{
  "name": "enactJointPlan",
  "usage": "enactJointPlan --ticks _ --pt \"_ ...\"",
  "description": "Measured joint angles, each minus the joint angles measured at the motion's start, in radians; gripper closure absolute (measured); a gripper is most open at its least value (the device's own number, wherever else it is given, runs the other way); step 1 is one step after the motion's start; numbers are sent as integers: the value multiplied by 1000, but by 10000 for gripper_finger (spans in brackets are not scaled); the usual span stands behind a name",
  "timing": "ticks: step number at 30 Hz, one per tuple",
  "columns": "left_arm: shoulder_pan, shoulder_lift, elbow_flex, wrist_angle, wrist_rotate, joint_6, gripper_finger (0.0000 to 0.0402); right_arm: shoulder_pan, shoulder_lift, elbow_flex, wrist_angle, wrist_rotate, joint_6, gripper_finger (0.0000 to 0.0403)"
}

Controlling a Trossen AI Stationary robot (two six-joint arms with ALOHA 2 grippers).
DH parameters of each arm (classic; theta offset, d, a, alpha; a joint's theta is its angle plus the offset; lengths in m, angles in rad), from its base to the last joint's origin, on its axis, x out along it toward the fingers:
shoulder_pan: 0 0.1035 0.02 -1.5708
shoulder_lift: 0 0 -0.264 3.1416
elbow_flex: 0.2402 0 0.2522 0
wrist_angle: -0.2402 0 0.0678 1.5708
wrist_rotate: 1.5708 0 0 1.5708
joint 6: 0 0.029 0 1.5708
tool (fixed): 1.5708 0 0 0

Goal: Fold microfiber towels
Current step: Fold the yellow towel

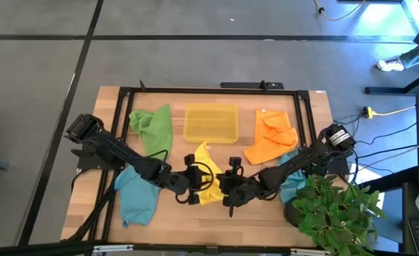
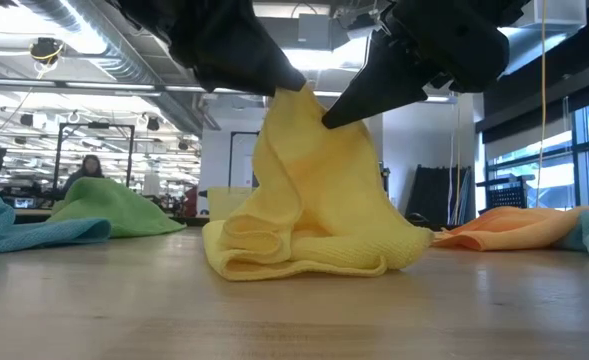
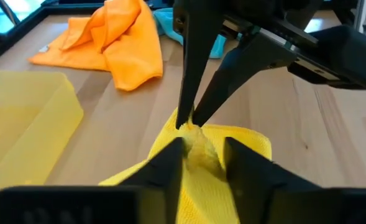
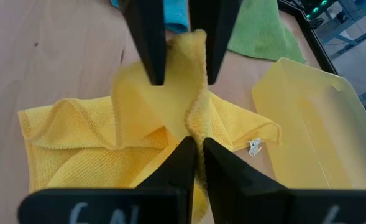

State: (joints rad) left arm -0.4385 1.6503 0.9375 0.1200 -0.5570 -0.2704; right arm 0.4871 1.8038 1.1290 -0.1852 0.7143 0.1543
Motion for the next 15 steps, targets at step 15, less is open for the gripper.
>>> enactJointPlan --ticks 15 --pt "-1 0 0 22 -151 99 401 0 0 -4 -16 26 73 310"
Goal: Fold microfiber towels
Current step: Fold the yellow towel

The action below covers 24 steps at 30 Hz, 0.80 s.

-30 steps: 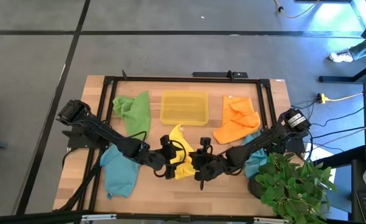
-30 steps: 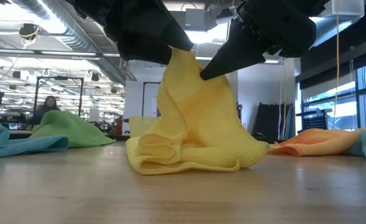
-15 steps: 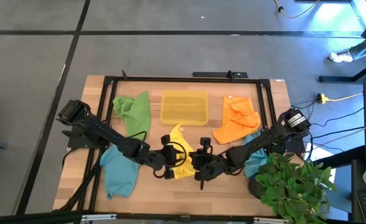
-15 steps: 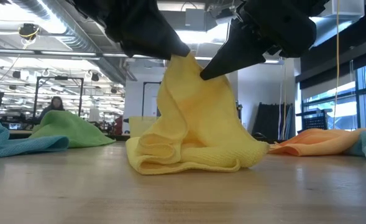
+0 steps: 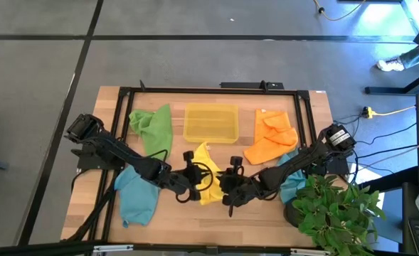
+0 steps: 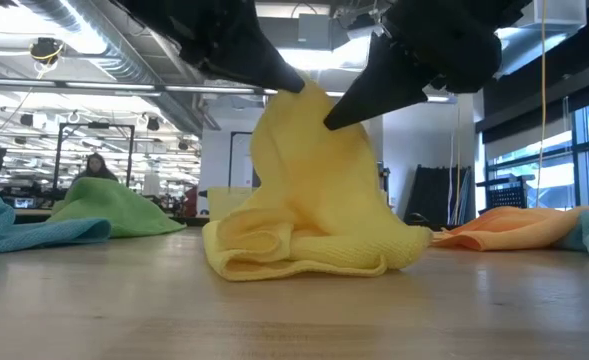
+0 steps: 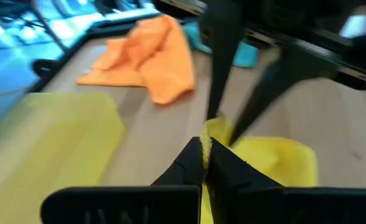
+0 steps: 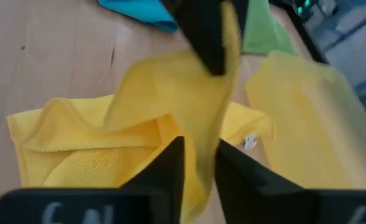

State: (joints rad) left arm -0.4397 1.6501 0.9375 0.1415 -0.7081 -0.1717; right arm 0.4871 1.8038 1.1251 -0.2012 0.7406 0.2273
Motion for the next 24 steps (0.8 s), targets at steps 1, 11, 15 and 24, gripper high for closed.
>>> enactJointPlan --ticks 1,11,15,24 --pt "-1 0 0 6 -15 6 401 -1 0 -6 0 0 29 297" --pt "-84 -7 91 11 -307 175 401 -47 0 -99 3 -34 244 188" --pt "-129 -8 146 11 -494 264 401 -58 0 -103 3 -84 269 175" --pt "-151 -8 245 9 -696 529 401 -58 0 -103 10 -88 260 186"
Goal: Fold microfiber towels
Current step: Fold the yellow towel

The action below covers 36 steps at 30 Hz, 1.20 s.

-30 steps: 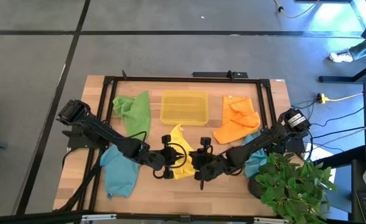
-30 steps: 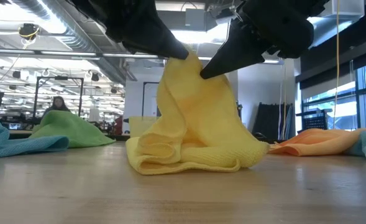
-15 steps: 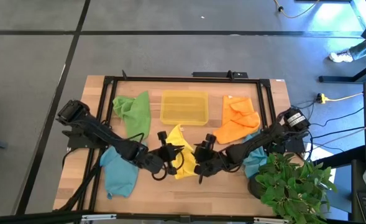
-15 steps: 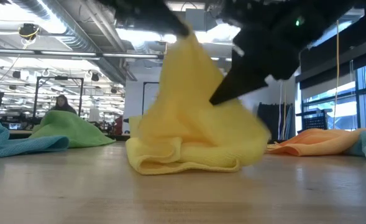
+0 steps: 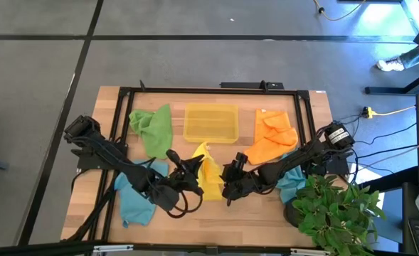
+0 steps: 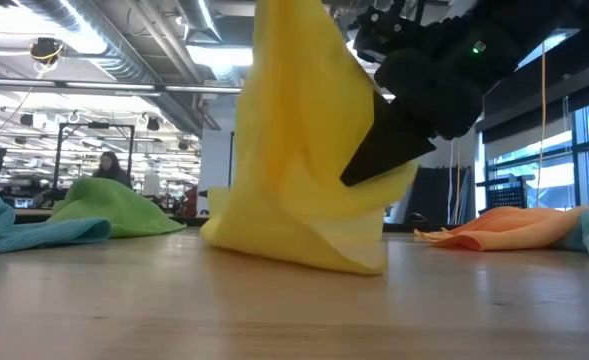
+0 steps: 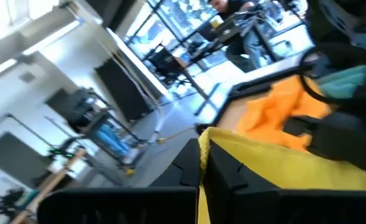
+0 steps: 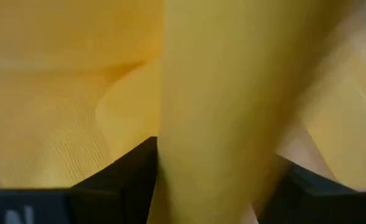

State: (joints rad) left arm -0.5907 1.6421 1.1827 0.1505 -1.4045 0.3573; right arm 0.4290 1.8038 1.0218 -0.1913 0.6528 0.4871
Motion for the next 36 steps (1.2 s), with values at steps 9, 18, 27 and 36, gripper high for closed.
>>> enactJointPlan --ticks 9,18,27,36 --pt "-33 -1 116 -1 -70 183 401 0 0 0 -4 -10 -82 200" --pt "-133 -1 124 -87 -151 117 402 49 -28 52 -73 -29 -130 229" --pt "-229 -1 111 -321 -24 -236 401 107 -96 53 -4 -66 -137 246" --pt "-244 -1 110 -412 -51 -368 401 110 -94 12 80 -184 -151 247"
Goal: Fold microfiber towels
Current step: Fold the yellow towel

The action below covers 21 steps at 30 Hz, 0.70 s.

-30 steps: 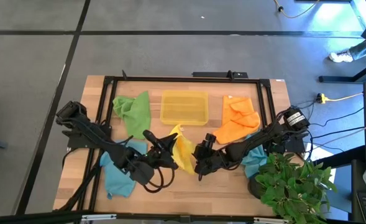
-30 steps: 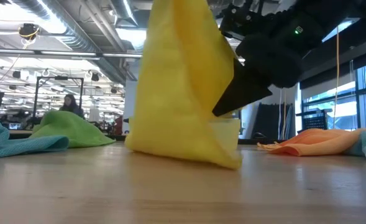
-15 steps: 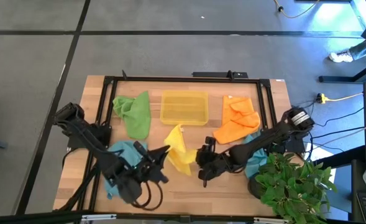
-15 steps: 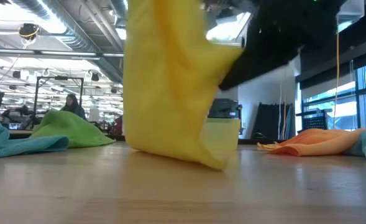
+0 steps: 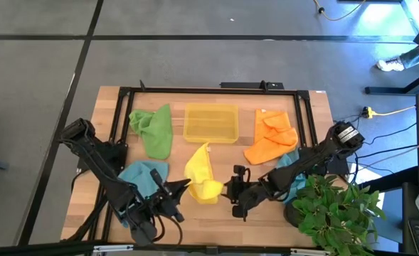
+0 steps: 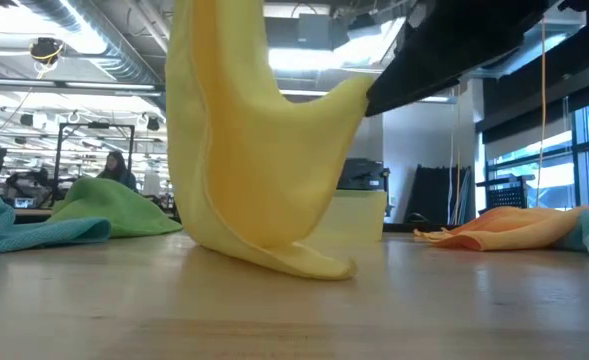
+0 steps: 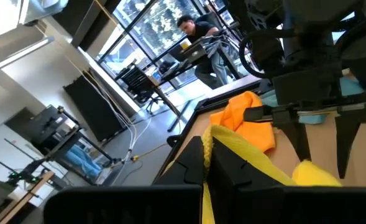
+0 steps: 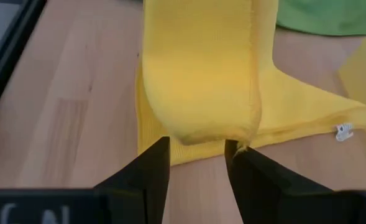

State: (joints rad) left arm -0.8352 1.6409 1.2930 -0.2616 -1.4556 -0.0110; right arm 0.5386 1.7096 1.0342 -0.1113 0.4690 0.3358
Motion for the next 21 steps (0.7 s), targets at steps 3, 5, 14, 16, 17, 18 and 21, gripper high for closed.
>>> enactJointPlan --ticks 3,5,14,16,17,18,21 --pt "3 0 0 -7 0 -14 401 -21 0 -29 22 -1 24 247" --pt "3 0 0 -10 2 -15 401 -44 0 -52 66 -4 52 246" --pt "3 0 0 -45 37 -63 401 -152 0 -217 456 -317 64 219" --pt "4 0 0 -65 37 -84 401 -168 0 -250 520 -370 77 217" --pt "4 0 0 -71 37 -90 401 -173 0 -264 555 -388 80 217" --pt "3 0 0 -72 37 -92 401 -178 0 -274 579 -398 83 216" --pt "4 0 0 -72 37 -92 401 -190 0 -296 596 -413 107 216"
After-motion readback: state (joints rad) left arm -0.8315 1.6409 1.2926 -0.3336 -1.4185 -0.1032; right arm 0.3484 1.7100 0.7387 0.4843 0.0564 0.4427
